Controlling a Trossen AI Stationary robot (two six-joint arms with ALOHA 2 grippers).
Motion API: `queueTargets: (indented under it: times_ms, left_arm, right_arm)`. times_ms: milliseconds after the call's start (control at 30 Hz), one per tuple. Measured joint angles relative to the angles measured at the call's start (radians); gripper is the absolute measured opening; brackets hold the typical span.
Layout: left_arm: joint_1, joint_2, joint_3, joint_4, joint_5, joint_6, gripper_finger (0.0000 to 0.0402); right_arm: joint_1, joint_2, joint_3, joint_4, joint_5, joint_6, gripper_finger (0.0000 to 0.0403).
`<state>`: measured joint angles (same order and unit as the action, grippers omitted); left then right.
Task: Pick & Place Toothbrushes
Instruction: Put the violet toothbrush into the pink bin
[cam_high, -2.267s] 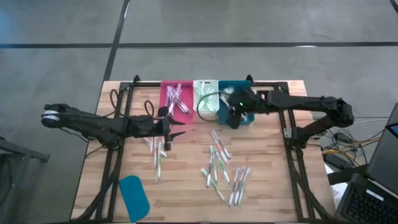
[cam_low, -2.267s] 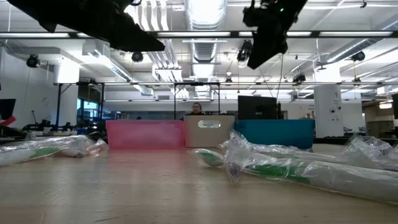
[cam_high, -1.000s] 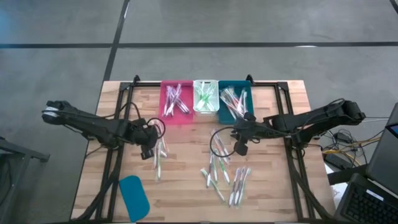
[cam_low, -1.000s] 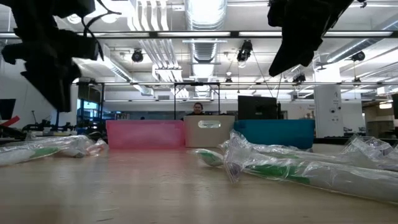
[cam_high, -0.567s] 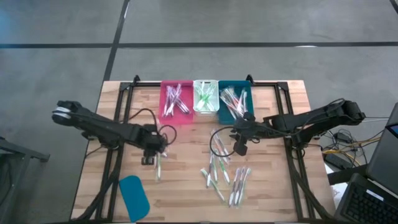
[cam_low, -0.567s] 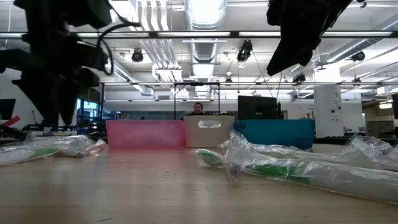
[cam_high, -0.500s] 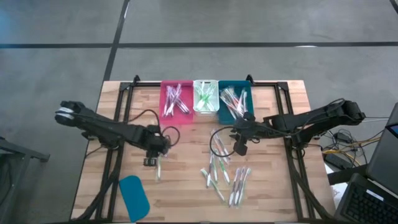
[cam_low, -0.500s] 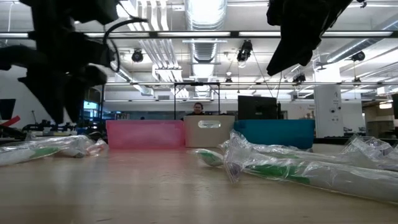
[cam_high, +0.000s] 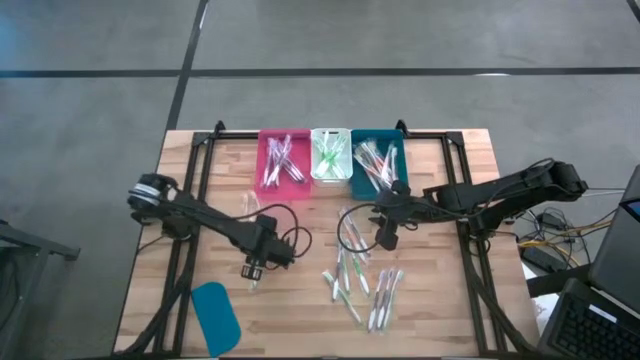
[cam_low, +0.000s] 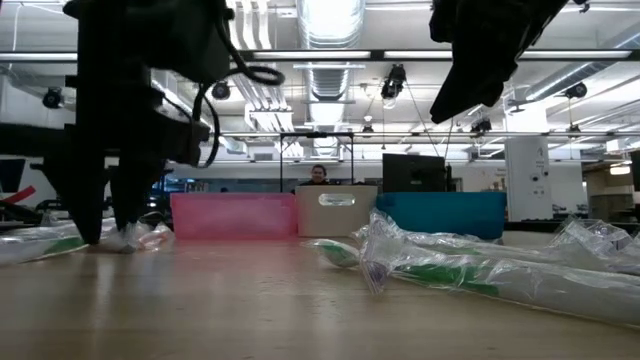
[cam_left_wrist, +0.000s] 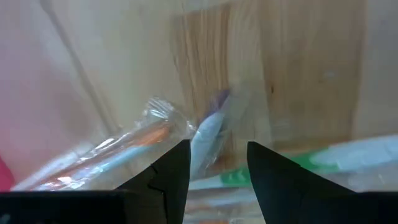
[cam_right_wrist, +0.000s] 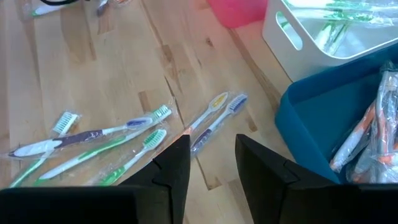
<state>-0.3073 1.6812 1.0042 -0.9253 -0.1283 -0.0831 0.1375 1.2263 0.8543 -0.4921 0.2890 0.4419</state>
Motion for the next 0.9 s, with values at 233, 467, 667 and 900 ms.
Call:
queueTargets:
  times_ms: [233, 467, 667, 900]
  left_arm:
    - [0.000, 0.050, 0.000, 0.000, 0.004, 0.008, 0.0163]
    - [0.000, 0.053, 0.001, 0.008, 0.047, 0.050, 0.0137]
    - [-0.002, 0.053, 0.011, 0.014, 0.084, 0.058, 0.0056]
    - [-0.004, 0.044, 0.040, 0.050, 0.119, 0.064, 0.0024]
  right_arm:
    - [0.000, 0.000, -0.008, 0.000, 0.000, 0.000, 0.0129]
    - [0.000, 0.000, -0.010, 0.001, 0.000, 0.000, 0.0102]
    - [0.000, 0.000, -0.015, 0.001, 0.000, 0.000, 0.0074]
    - [0.000, 0.000, -0.027, 0.002, 0.000, 0.000, 0.0047]
